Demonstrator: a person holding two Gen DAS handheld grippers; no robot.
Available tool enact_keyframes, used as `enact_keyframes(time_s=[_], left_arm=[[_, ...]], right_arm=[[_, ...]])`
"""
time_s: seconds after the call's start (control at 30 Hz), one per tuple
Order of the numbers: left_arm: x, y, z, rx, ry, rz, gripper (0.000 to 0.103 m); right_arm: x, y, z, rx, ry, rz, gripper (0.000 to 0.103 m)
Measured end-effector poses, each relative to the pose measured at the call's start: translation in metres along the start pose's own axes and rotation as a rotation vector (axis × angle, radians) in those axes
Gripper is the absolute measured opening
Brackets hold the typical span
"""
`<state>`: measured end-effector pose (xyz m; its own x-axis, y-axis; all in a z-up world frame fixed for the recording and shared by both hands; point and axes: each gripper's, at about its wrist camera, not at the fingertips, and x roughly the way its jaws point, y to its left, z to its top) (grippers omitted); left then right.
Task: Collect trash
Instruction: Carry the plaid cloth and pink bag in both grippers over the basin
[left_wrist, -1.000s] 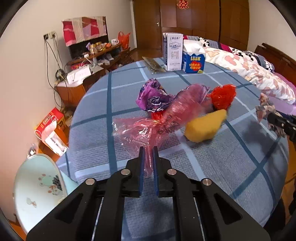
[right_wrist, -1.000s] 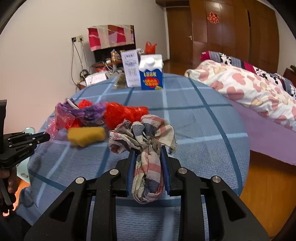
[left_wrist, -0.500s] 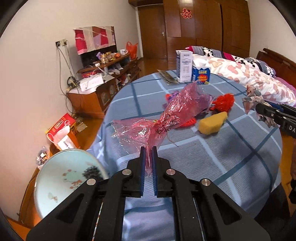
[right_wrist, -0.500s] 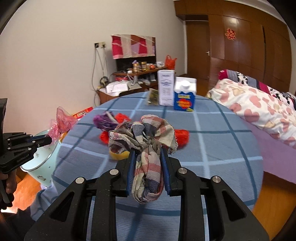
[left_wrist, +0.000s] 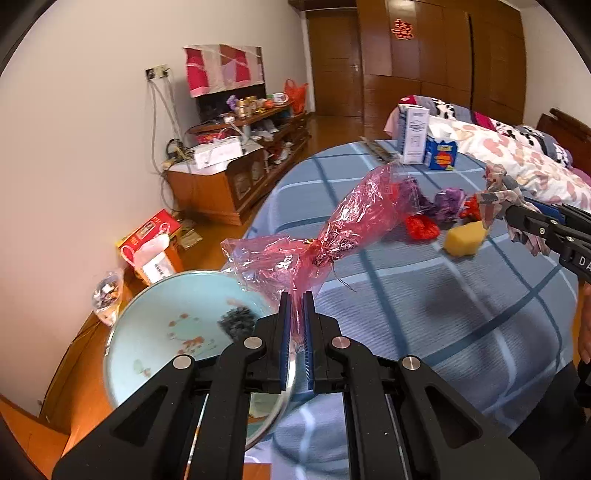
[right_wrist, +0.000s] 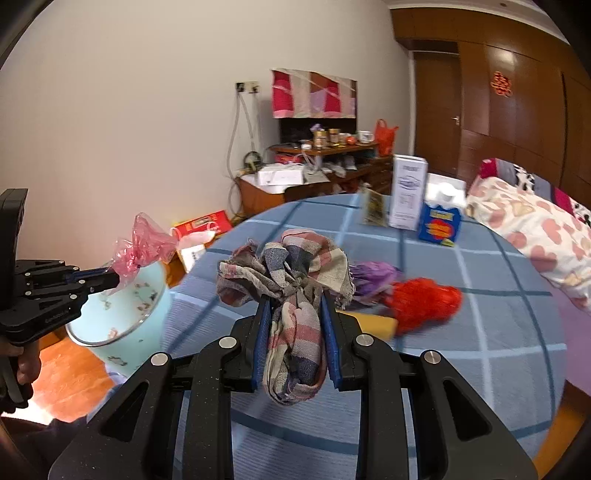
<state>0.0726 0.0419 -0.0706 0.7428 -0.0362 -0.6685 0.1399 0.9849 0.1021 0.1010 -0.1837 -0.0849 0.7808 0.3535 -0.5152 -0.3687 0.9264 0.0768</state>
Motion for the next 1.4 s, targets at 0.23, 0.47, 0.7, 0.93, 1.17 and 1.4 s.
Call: enact_keyframes(time_s=[0.23, 0.47, 0.7, 0.93, 1.17, 1.4], left_arm=[[-0.006, 0.028, -0.010, -0.041, 0.008, 0.042, 0.006], [-0.012, 0.045, -0.017, -0.070, 0.010, 0.067, 0.006], [-0.017, 0.062, -0.023, -0.096, 0.014, 0.100, 0.006], [-0.021, 0.078, -0.030, -0.122, 0.023, 0.132, 0.006], [-0.023, 0.092, -0.037, -0.144, 0.029, 0.150, 0.006], [-0.024, 0.102, -0.041, -0.165, 0.036, 0.168, 0.006]], right_arm=[[0.013, 0.025, 0.005, -0.040, 0.001, 0.048, 0.027], [0.028, 0.050, 0.013, -0.089, 0.005, 0.083, 0.027], [0.042, 0.071, 0.016, -0.125, 0.014, 0.118, 0.027], [0.053, 0.086, 0.018, -0.151, 0.026, 0.141, 0.027], [0.063, 0.102, 0.019, -0.178, 0.036, 0.166, 0.027], [0.070, 0.118, 0.021, -0.207, 0.044, 0.189, 0.027]])
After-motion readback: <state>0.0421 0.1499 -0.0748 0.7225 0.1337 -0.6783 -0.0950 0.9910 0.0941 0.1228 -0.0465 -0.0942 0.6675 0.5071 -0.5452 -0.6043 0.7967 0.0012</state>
